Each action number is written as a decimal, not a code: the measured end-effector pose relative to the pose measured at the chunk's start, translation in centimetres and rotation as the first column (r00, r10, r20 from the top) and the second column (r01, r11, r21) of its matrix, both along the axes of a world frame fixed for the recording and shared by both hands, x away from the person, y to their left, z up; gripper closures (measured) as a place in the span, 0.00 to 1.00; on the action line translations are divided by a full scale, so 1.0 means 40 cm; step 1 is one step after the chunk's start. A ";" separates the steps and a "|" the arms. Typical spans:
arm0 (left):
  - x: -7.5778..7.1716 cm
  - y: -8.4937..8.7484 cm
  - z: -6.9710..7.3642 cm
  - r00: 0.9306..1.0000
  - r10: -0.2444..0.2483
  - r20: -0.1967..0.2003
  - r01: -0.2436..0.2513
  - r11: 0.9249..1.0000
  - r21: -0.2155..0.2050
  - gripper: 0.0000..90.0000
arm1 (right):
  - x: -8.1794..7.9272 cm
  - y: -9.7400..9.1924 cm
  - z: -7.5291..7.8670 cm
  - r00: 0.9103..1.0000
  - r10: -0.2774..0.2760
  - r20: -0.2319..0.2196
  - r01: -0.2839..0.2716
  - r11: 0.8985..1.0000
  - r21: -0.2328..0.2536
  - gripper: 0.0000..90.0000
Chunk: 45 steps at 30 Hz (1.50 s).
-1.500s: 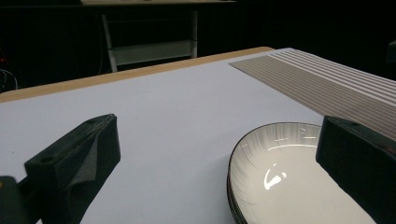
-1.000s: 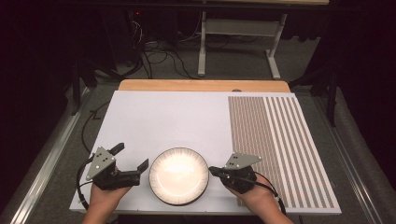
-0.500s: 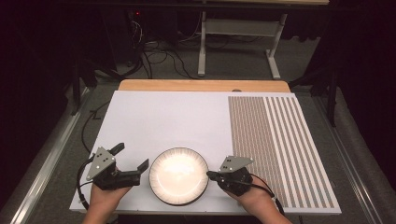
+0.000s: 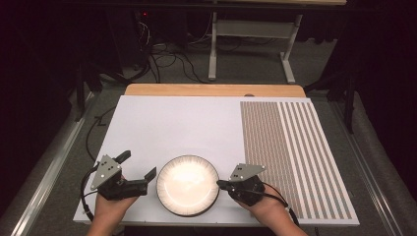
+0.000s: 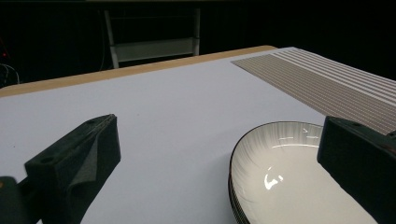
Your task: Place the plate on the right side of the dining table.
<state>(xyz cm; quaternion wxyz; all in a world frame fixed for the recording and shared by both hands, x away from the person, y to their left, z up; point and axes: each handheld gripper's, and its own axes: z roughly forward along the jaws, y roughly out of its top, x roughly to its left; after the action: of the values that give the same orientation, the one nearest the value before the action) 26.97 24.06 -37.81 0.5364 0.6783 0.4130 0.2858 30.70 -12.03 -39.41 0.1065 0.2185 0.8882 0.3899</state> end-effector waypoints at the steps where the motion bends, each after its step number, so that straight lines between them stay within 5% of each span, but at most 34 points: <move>1: 0.000 0.001 0.000 1.000 0.001 0.000 -0.001 1.000 0.000 0.00 | 0.001 0.003 -0.001 1.000 0.007 0.002 -0.007 1.000 0.004 1.00; 10: -0.002 0.007 0.003 1.000 0.003 0.003 -0.003 1.000 -0.003 0.00 | 0.000 0.031 -0.007 1.000 0.021 -0.009 -0.021 1.000 0.002 1.00; 11: -0.002 -0.012 -0.001 1.000 0.018 0.002 -0.017 0.994 -0.108 0.00 | 0.000 0.031 -0.007 1.000 0.021 -0.009 -0.021 1.000 0.002 1.00; 12: -0.002 0.008 0.003 1.000 0.004 0.004 -0.004 1.000 -0.006 0.00 | 0.000 0.034 -0.008 1.000 0.021 -0.007 -0.021 1.000 0.004 1.00; 36: -0.002 0.018 0.003 1.000 0.007 -0.010 -0.007 0.999 -0.032 0.00 | 0.000 0.087 -0.030 0.998 0.060 -0.027 -0.060 0.998 0.001 1.00; 45: 0.008 0.017 -0.005 0.998 -0.019 -0.062 0.017 0.999 -0.027 0.00 | 0.011 0.115 -0.037 0.997 0.079 -0.026 -0.080 0.997 -0.009 1.00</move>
<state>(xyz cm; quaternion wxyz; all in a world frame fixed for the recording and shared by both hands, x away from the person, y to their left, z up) 27.29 24.75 -38.03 0.5348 0.6833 0.4273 0.2542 31.13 -7.41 -40.91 0.0807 0.1874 0.8995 0.3864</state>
